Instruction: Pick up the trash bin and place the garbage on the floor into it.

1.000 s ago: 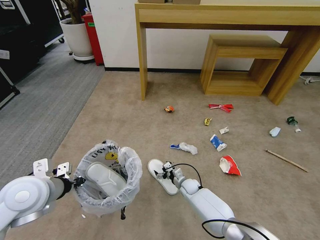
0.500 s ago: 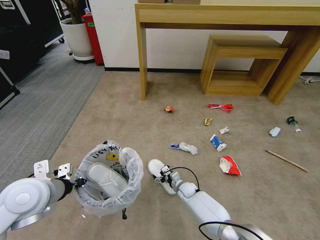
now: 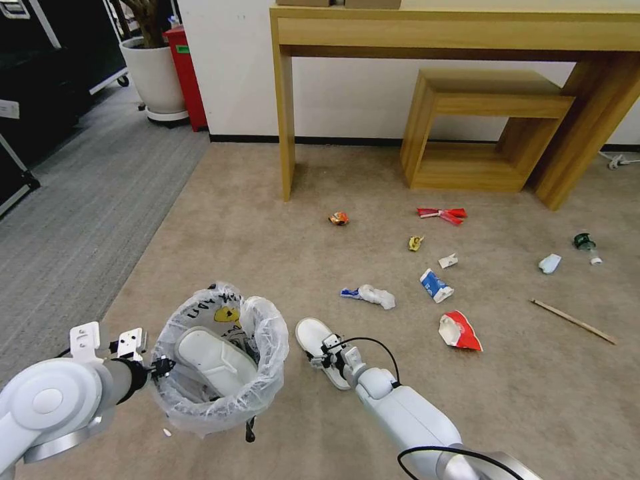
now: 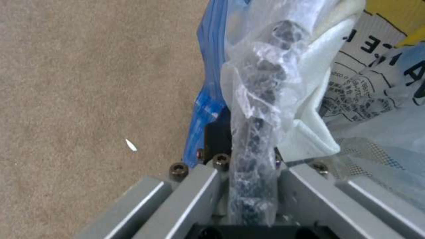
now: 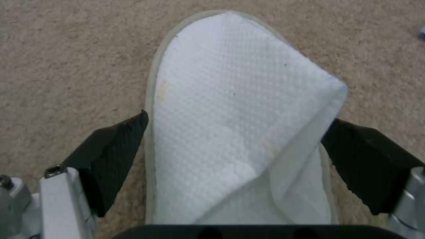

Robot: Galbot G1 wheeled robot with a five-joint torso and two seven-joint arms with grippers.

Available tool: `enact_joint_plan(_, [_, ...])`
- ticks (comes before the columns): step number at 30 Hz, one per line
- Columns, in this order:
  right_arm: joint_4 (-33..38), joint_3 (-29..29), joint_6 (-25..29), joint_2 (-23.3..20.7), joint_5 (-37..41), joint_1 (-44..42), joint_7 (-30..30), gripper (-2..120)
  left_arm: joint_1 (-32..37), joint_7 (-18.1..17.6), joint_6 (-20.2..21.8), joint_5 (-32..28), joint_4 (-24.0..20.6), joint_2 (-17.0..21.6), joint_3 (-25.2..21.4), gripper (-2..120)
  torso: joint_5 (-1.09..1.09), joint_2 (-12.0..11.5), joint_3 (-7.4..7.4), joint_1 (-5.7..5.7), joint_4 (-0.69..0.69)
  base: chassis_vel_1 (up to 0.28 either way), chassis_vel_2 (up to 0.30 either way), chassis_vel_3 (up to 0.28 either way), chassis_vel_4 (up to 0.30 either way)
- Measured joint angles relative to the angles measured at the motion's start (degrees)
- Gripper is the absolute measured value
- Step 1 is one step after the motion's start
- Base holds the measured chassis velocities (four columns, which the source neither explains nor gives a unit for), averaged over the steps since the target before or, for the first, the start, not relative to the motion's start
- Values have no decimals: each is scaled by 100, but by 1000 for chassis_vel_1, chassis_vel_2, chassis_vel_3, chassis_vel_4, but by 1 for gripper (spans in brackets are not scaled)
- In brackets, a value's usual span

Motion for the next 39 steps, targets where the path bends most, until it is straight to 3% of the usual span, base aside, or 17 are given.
enact_joint_plan(2, [8, 5, 12, -20, 23, -4, -15, 92, -2, 1, 1, 20, -1, -3, 28, 0, 0, 0, 0, 0, 0, 0, 0, 0, 0])
enact_joint_plan(3, [60, -2, 12, -36, 71, -5, -28, 82, -2, 4, 2, 19, -18, 20, 30, 0, 0, 0, 0, 0, 0, 0, 0, 0, 0])
enact_joint_plan(9, [95, -10, 12, -57, 86, -6, -28, 67, -1, 4, 2, 15, -35, 53, 13, 0, 0, 0, 0, 0, 0, 0, 0, 0, 0])
enact_joint_plan(10, [101, -10, 16, -65, 87, -10, -30, 55, 3, 4, 4, 14, -41, 57, 9, 0, 0, 0, 0, 0, 0, 0, 0, 0, 0])
enact_joint_plan(13, [110, -9, 34, -73, 91, -22, -38, 48, 10, 4, 7, 14, -51, 56, 9, 0, 0, 0, 0, 0, 0, 0, 0, 0, 0])
enact_joint_plan(15, [163, -10, 37, -87, 118, -54, -43, 36, 20, 4, 10, 19, -61, 45, 7, 0, 0, 0, 0, 0, 0, 0, 0, 0, 0])
enact_joint_plan(26, [313, -13, 57, -142, 185, -119, -141, 0, 52, -25, 13, -5, -128, 74, -33, 0, 0, 0, 0, 0, 0, 0, 0, 0, 0])
enact_joint_plan(33, [421, -15, 23, -211, 271, -155, -136, 0, 74, -26, 13, -2, -150, 50, -37, 0, 0, 0, 0, 0, 0, 0, 0, 0, 0])
enact_joint_plan(39, [1098, 66, -23, -445, 605, -315, -132, 0, 82, -37, 15, -57, -202, 56, -73, 0, 0, 0, 0, 0, 0, 0, 0, 0, 0])
